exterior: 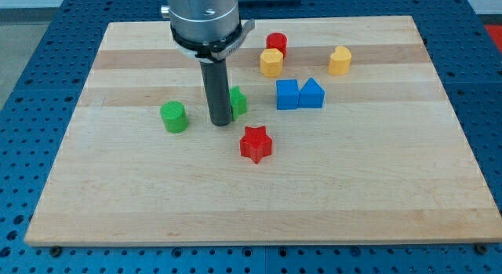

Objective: Slide the green star to the green circle

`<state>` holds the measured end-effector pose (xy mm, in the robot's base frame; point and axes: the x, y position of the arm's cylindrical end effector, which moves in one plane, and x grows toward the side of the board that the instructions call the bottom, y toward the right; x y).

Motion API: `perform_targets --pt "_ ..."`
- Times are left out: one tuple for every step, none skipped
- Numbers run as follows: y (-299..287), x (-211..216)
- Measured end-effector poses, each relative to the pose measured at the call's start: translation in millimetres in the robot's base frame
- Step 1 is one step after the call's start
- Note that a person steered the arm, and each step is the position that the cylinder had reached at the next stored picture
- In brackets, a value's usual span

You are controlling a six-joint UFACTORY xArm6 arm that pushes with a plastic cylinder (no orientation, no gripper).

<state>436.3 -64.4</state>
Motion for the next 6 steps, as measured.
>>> perform_targets --pt "-4.9 -10.1" --pt "-5.8 -21.9" --pt "-18.7 -25.8" --pt "-46.9 -28.7" --pt "-54.8 -46.7" --pt "-50.3 -53.3"
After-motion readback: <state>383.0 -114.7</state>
